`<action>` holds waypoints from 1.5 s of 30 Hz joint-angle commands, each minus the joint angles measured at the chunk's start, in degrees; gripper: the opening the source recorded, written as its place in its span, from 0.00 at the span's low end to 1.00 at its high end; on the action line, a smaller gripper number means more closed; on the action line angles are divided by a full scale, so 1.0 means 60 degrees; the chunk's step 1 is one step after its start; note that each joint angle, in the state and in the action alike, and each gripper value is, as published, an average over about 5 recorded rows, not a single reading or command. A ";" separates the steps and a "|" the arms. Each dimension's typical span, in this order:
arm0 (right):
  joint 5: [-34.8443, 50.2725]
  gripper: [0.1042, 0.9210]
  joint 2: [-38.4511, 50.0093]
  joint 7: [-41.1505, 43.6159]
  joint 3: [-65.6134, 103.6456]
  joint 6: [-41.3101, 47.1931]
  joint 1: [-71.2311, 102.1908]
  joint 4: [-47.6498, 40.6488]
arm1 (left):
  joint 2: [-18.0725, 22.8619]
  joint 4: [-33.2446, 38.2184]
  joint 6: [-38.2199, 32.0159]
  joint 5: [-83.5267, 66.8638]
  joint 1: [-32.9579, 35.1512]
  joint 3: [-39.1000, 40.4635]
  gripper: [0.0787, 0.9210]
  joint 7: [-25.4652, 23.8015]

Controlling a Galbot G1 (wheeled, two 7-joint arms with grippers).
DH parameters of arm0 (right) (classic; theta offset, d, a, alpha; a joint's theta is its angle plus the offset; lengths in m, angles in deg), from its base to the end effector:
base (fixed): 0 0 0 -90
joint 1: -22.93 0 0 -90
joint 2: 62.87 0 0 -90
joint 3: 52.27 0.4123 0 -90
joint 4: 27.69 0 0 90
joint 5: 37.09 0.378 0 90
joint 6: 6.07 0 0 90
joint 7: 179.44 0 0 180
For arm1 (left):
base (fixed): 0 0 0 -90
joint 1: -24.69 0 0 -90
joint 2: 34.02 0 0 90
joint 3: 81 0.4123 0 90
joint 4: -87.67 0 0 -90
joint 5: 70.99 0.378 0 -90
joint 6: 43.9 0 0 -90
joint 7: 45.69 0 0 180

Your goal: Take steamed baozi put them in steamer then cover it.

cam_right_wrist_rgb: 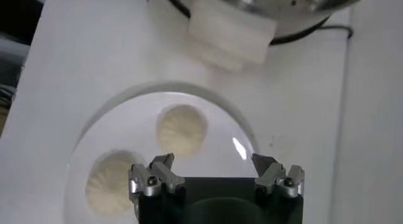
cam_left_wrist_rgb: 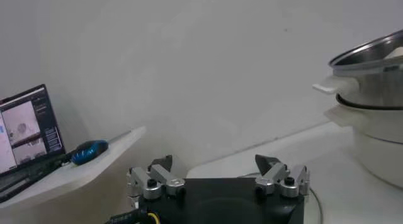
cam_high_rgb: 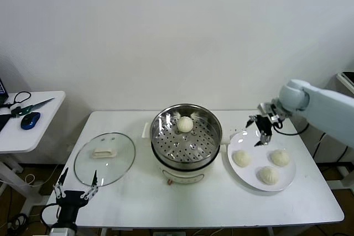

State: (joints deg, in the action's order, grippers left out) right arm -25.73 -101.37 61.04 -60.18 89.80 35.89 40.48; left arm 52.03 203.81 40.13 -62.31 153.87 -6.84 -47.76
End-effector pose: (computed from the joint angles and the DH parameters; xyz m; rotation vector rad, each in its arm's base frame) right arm 0.5896 -0.2163 -0.1852 1.3631 -1.3806 1.3118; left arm 0.1022 0.1093 -0.3914 0.1870 -2.9516 -0.5438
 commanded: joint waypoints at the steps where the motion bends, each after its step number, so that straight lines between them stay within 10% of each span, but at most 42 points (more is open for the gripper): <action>1: -0.0434 0.88 -0.0171 0.0041 0.1215 0.0486 0.1950 -0.0683 | 0.0013 -0.0019 0.0028 0.0018 0.0052 -0.0024 0.88 -0.0027; 45: -0.0024 0.76 -0.1231 0.0069 0.1112 0.0130 0.1337 -0.1724 | 0.0022 -0.0236 0.0044 0.0106 0.0132 -0.0010 0.88 0.0021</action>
State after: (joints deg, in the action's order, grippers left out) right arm -27.85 -110.19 61.63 -52.34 90.44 46.49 28.84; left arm 52.09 202.41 40.41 -61.70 154.62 -6.93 -47.65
